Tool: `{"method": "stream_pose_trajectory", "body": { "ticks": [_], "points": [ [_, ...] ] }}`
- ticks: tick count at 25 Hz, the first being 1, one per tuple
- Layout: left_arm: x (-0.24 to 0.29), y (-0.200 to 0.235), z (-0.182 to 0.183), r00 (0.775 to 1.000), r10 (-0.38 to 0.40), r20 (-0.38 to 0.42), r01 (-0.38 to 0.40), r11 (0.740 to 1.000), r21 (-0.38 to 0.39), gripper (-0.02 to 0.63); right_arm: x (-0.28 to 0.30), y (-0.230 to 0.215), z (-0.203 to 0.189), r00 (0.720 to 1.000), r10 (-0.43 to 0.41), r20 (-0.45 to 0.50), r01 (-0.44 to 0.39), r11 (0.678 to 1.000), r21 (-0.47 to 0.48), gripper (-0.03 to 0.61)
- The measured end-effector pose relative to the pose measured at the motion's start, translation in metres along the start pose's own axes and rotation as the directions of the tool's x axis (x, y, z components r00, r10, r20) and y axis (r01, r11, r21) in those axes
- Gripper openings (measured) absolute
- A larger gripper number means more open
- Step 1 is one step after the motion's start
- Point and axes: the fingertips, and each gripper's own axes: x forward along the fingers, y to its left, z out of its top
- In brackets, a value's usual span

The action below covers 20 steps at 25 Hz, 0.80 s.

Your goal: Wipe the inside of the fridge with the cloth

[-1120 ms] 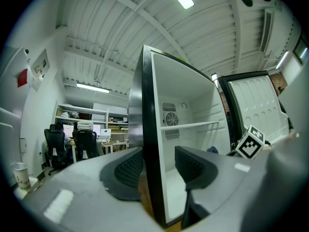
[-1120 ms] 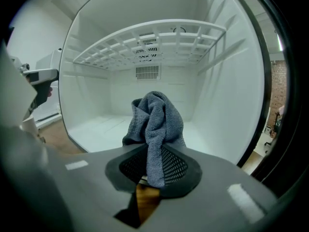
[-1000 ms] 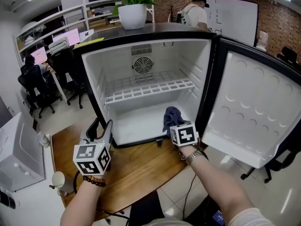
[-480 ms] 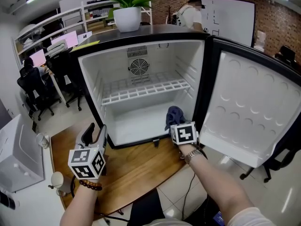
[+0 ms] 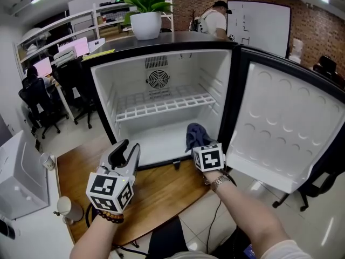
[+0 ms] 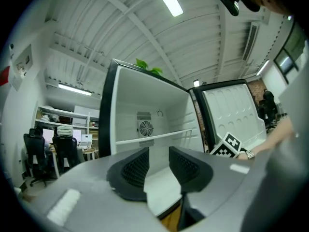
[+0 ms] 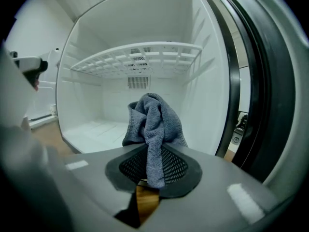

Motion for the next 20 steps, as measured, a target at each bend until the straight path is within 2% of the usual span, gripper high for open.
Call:
{"method": "stream_pose_trajectory", "body": {
  "ticks": [5,7,9,13,14,17,20],
  "points": [
    [0.033,-0.04,-0.002,0.985,-0.17,-0.015,0.17,0.984,0.049,0.141,-0.026,0.019,0.021,0.99,0.095,0.101,-0.089,0.994,-0.06,0.06],
    [0.047,-0.056,-0.007,0.966,-0.256,-0.039,0.258,0.965,0.053,0.161,-0.04,0.028,0.03,0.98,0.147,0.136,-0.138,0.988,-0.075,0.06],
    [0.058,-0.072,-0.015,0.936,-0.344,-0.069,0.349,0.935,0.063,0.197,-0.055,0.038,0.038,0.965,0.2,0.168,-0.187,0.978,-0.089,0.06],
    [0.07,-0.1,-0.028,0.858,-0.501,-0.116,0.512,0.853,0.1,0.246,-0.085,0.057,0.049,0.923,0.314,0.221,-0.288,0.947,-0.142,0.06],
    [0.071,-0.107,-0.029,0.832,-0.543,-0.117,0.553,0.828,0.089,0.265,-0.092,0.061,0.05,0.909,0.347,0.229,-0.316,0.935,-0.16,0.06],
    [0.069,-0.125,-0.029,0.746,-0.658,-0.101,0.664,0.747,0.034,0.265,-0.113,0.076,0.051,0.856,0.457,0.242,-0.41,0.885,-0.222,0.06],
    [0.066,-0.138,-0.026,0.672,-0.737,-0.075,0.738,0.674,-0.015,0.265,-0.13,0.086,0.048,0.806,0.544,0.234,-0.482,0.832,-0.275,0.06]
  ]
}}
